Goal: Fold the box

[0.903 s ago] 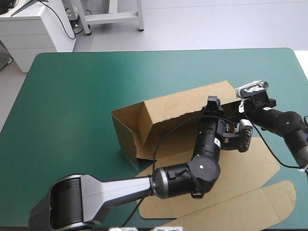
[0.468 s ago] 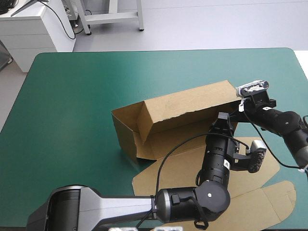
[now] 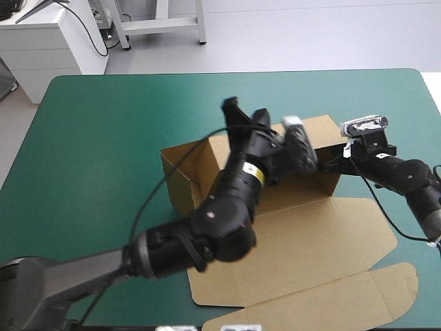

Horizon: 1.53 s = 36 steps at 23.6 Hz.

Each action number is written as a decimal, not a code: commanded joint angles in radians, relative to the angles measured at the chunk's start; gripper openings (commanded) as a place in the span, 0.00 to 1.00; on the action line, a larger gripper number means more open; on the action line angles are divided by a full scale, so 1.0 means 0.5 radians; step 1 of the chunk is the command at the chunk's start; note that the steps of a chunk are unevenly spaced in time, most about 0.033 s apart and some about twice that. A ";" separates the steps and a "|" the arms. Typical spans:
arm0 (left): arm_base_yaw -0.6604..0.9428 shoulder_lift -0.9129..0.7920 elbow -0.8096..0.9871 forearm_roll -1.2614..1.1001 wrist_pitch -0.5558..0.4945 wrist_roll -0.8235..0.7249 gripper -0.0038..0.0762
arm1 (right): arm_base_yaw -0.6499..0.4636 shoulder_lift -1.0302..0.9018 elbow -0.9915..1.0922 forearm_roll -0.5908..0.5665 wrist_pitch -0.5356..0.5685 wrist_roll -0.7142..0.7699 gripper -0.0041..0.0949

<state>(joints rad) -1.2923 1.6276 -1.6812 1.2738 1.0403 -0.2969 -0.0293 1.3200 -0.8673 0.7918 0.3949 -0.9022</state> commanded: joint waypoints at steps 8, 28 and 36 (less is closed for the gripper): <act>1.097 -0.509 -0.060 -0.763 -0.170 -0.050 0.04 | -0.002 -0.233 -0.009 -0.165 0.188 0.401 0.05; 2.293 -0.558 0.345 -1.891 -0.188 0.288 0.04 | 0.416 0.603 -1.247 -0.947 0.916 1.335 0.06; 2.293 -0.558 0.379 -2.015 -0.207 0.338 0.04 | 0.416 0.921 -1.437 -0.942 0.748 1.211 0.41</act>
<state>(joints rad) -0.1451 1.3854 -1.4688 0.2752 0.9917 -0.1297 0.1825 1.7874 -1.5483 0.3172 0.8339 -0.2664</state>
